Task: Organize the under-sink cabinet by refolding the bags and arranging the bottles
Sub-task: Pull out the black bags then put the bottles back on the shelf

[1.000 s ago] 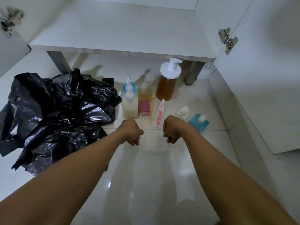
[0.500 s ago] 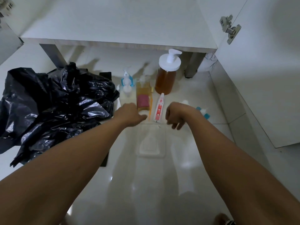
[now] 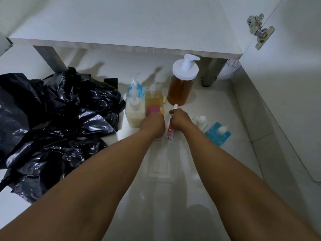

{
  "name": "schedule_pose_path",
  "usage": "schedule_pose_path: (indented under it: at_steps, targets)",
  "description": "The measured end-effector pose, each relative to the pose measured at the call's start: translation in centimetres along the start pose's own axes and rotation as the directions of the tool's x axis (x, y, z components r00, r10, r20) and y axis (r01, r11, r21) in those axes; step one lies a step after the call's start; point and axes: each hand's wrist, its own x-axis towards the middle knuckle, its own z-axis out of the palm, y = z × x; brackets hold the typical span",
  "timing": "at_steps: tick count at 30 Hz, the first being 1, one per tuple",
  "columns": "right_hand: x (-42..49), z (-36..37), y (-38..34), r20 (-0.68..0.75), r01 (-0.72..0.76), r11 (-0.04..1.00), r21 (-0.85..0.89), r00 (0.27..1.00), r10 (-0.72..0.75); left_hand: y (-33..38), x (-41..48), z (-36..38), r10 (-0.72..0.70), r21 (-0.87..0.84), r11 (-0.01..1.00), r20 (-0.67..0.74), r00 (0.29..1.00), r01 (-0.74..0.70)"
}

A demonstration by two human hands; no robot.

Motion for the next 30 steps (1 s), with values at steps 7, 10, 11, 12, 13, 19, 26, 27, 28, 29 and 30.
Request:
schedule_pose_path:
  at_steps: [7, 10, 11, 12, 13, 19, 26, 27, 28, 29, 30]
  targets:
    - [2.5, 1.8, 0.1, -0.097, -0.023, 0.998, 0.057, 0.995, 0.029, 0.5, 0.5, 0.7, -0.024, 0.024, 0.999, -0.115, 0.993, 0.027]
    - [2.6, 2.1, 0.2, -0.170, -0.058, 0.994, 0.096, 0.983, 0.074, 1.1, 0.4, 0.5, -0.051, 0.001, 0.999, -0.090, 0.995, 0.052]
    - [2.5, 2.1, 0.1, -0.190, -0.060, 0.993, 0.107, 0.979, 0.079, 1.3, 0.4, 0.5, -0.060, -0.011, 0.998, -0.088, 0.994, 0.059]
    - [2.4, 2.0, 0.1, -0.202, -0.056, 0.991, 0.125, 0.976, 0.081, 1.4, 0.3, 0.5, -0.064, -0.029, 0.998, -0.084, 0.994, 0.061]
    - [2.4, 1.9, -0.1, -0.210, -0.047, 0.987, 0.153, 0.975, 0.079, 1.6, 0.4, 0.5, -0.060, -0.051, 0.997, -0.079, 0.995, 0.056]
    - [1.5, 0.3, -1.0, -0.333, 0.099, 0.937, 0.334, 0.943, 0.020, 2.7, -0.2, -0.8, -0.049, -0.182, 0.983, -0.081, 0.996, 0.034]
    - [0.0, -3.6, -2.2, -0.431, 0.259, 0.867, 0.426, 0.900, -0.058, 4.3, -1.3, -4.1, -0.109, -0.388, 0.918, -0.061, 0.992, 0.077]
    - [-0.2, -4.1, -2.4, -0.450, 0.279, 0.859, 0.429, 0.891, -0.064, 4.4, -1.4, -4.4, -0.120, -0.440, 0.894, -0.044, 0.992, 0.088]
    - [-0.5, -4.7, -2.5, -0.470, 0.295, 0.858, 0.420, 0.880, -0.073, 4.4, -1.5, -4.7, -0.125, -0.474, 0.876, -0.039, 0.991, 0.091]
    - [-0.8, -5.2, -2.6, -0.485, 0.307, 0.861, 0.405, 0.871, -0.082, 4.3, -1.7, -5.0, -0.126, -0.501, 0.861, -0.034, 0.991, 0.092]
    - [-1.2, -5.8, -2.6, -0.489, 0.312, 0.865, 0.392, 0.867, -0.091, 4.3, -2.1, -5.3, -0.124, -0.525, 0.846, -0.028, 0.992, 0.091]
